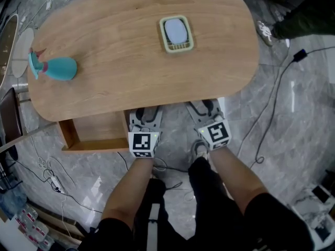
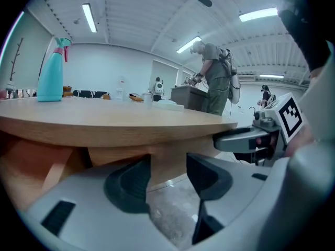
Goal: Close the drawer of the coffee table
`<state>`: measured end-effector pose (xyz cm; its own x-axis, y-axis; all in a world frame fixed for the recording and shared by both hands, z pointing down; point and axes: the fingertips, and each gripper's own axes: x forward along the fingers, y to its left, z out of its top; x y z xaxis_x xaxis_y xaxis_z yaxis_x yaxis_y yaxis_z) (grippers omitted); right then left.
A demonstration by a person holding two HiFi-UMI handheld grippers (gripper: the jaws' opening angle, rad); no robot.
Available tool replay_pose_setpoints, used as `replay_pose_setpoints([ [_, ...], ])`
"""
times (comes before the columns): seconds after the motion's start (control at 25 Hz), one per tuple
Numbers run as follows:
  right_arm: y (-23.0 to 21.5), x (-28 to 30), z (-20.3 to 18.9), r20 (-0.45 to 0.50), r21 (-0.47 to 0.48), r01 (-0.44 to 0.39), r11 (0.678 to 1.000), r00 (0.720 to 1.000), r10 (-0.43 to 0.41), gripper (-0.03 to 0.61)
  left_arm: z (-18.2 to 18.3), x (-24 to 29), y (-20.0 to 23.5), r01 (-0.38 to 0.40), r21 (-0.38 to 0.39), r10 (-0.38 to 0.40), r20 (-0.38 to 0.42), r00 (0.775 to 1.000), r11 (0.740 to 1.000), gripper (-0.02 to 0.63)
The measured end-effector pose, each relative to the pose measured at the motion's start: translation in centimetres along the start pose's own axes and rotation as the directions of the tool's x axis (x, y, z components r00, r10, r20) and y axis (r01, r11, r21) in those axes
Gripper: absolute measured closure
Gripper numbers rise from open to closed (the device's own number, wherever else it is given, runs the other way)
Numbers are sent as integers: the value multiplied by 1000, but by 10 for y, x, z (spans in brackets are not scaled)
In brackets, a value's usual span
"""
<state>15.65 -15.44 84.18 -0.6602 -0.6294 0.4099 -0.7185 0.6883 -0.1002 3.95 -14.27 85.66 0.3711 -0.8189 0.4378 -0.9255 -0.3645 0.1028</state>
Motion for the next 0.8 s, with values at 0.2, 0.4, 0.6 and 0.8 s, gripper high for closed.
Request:
replay_pose_setpoints([
  [0.2,5,-3,1,7,-6,-6,1000,1000,6,408,0,-1,-2,16,21,-16,9,1000,1000,397],
  [0.4,31,-26,-9,-33,-1,-30,1000,999,30,408,-19,-14,-29,58,2,-58,-50,997,998,396],
  [0.6,61,-53,2,-52,45,-38,998,998,40,408,-17,-47,-55,92,-13,-93,-77,993,996,397],
  [0.8,86,-76,42,-5,54,-41,998,999,41,408,26,-100,-50,51,-41,-52,-15,999,998,397],
])
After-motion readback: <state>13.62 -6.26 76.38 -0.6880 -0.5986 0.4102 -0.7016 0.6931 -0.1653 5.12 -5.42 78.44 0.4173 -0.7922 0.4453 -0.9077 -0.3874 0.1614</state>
